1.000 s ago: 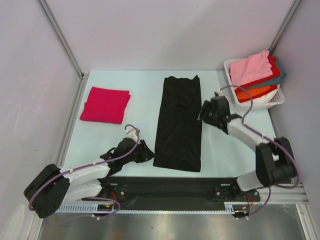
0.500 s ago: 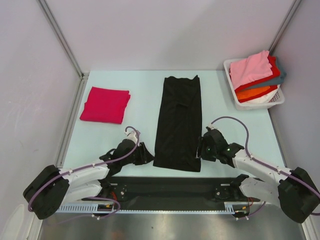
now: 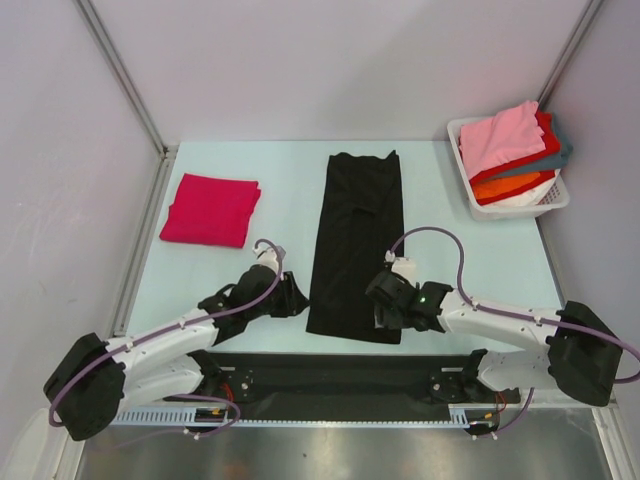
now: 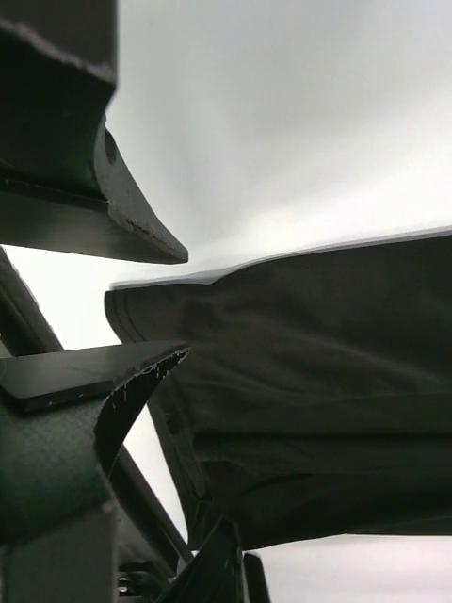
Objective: Fold and stack the t-shirts
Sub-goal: Fold the tshirt
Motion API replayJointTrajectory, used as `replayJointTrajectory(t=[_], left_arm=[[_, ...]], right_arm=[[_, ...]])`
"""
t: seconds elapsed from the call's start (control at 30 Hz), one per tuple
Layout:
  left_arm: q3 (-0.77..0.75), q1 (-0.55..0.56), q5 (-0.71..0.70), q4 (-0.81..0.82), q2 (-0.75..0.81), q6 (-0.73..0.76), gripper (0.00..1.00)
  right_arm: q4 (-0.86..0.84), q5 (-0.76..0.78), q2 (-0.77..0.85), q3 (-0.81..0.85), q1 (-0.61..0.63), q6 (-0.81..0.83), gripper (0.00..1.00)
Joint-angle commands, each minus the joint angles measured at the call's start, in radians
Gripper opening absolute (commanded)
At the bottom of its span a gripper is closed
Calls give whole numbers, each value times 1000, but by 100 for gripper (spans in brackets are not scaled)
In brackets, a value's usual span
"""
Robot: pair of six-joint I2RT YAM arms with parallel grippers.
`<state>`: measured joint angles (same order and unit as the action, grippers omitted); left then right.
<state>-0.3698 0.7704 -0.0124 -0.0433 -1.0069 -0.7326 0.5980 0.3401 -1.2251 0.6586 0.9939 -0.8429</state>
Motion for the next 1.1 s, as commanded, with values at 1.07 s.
replayJointTrajectory(t=[1.07], left_arm=[[6,7,-11,13,-32,21,42]], right_arm=[[-73,-35,-211,107,78,2,31]])
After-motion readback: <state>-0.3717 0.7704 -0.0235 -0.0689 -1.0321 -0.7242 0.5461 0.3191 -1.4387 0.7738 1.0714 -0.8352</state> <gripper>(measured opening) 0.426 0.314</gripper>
